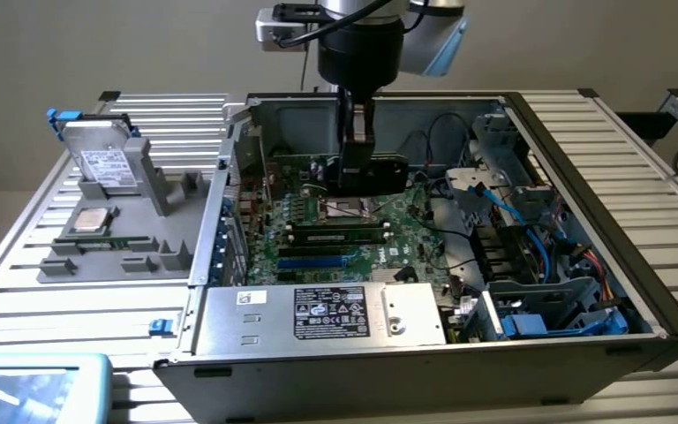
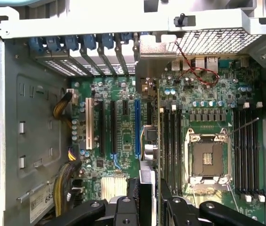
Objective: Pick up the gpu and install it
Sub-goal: 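Insert the gpu into the slot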
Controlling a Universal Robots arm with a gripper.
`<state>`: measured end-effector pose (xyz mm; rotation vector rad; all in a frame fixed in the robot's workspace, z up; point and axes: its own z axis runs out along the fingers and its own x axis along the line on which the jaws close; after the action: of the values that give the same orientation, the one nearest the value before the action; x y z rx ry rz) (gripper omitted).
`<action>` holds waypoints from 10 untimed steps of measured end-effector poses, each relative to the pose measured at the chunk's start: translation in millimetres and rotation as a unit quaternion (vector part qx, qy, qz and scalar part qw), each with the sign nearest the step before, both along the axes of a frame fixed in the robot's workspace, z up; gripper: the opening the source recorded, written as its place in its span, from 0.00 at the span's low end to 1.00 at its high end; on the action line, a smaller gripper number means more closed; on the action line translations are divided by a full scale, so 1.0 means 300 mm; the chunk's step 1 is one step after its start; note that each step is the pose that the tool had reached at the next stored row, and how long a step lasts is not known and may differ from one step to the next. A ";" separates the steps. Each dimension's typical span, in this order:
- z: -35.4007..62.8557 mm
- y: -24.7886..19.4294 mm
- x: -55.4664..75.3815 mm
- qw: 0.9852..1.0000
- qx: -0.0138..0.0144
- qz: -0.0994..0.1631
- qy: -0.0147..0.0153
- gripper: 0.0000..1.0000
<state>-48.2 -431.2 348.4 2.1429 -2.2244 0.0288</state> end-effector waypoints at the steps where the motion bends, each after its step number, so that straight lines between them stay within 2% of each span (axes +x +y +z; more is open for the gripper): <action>1: -0.006 0.000 0.000 1.000 0.000 0.000 0.000 0.28; 4: -0.022 0.000 0.000 1.000 0.000 0.000 0.002 0.28; 8: -0.037 0.000 -0.004 1.000 -0.001 0.000 0.010 0.28; 10: -0.047 -0.001 -0.010 1.000 -0.001 0.000 0.011 0.28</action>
<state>-51.3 -431.4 334.4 2.1318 -2.2122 0.0077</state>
